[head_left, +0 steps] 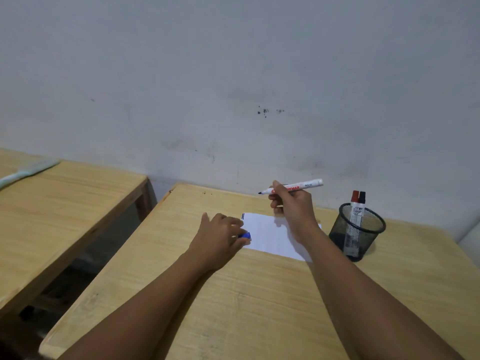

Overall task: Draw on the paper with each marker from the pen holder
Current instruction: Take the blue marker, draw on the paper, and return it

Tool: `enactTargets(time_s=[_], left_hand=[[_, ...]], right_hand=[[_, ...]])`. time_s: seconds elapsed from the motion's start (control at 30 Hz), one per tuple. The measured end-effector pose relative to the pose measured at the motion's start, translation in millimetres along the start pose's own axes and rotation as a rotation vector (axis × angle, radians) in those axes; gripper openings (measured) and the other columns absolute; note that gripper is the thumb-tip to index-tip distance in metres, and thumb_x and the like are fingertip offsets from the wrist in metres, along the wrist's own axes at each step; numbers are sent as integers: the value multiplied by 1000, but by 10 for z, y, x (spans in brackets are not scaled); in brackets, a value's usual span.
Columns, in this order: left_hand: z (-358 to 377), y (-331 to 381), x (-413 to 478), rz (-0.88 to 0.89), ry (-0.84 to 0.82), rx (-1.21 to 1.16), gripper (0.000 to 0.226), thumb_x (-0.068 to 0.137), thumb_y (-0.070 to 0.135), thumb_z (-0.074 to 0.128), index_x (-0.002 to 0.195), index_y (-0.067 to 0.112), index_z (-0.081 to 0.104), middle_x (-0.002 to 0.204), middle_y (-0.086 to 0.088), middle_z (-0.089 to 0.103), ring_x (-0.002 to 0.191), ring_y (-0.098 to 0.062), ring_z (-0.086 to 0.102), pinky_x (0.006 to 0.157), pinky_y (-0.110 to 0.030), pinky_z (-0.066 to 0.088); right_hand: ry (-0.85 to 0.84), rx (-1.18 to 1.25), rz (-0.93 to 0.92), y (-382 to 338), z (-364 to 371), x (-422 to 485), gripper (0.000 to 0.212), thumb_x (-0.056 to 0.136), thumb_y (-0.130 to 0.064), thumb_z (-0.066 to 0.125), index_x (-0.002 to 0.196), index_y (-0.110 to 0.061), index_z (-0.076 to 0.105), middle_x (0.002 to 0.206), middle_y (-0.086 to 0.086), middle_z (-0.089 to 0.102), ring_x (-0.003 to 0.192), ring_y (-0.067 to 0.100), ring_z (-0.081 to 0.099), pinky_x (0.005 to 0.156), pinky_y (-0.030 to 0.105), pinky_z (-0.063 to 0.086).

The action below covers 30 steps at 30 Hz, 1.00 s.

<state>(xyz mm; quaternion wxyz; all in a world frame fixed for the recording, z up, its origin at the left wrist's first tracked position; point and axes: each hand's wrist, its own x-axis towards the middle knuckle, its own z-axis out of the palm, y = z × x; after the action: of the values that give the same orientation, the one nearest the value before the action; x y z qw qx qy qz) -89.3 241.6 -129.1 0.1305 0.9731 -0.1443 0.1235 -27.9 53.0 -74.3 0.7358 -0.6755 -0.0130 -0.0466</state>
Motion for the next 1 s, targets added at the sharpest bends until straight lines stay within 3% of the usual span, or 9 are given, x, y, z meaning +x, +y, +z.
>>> enactTargets(time_s=[0.13,0.23,0.4,0.57,0.73,1.0], left_hand=[[-154,168,-59,-20,102,-32,35,93,57,42,103,40,71,141,10,54,125,-18,50,111,-64,17],[-477,420,10,-44,167,-150,38,92,60,42,108,41,71,139,10,54,127,-17,47,114,-63,11],[-1127,1028,139,25,321,-207,32,92,57,50,108,40,72,134,14,57,121,-12,51,113,-56,17],[-1553,1627,110,146,401,-186,30,93,56,51,107,39,72,130,14,59,119,-12,52,112,-58,17],[-1757,2008,59,212,459,-189,31,92,55,51,107,38,72,127,13,60,117,-12,54,113,-59,18],[-1946,2313,48,341,427,-157,21,93,41,60,101,29,76,133,10,57,113,-11,55,111,-58,24]], right_hand=[[-31,-52,-82,-463,-204,-208,13,97,-17,67,92,-8,75,80,8,71,59,13,58,53,24,49],[-44,-69,-154,-808,-398,-438,9,97,-14,66,92,-9,72,79,7,71,60,13,59,55,27,49],[-1,-116,-256,-1302,-699,-817,17,94,-18,69,83,-6,75,74,4,75,58,14,60,54,27,48],[22,-124,-346,-1736,-983,-1173,22,95,-21,69,91,0,75,75,4,75,59,13,60,56,27,48],[43,-153,-403,-2001,-1277,-1448,17,95,-22,69,88,-8,75,73,2,75,60,13,60,57,27,48],[-17,-297,-428,-2152,-1433,-1662,19,94,-29,71,82,-16,78,82,8,78,66,12,62,62,28,49]])
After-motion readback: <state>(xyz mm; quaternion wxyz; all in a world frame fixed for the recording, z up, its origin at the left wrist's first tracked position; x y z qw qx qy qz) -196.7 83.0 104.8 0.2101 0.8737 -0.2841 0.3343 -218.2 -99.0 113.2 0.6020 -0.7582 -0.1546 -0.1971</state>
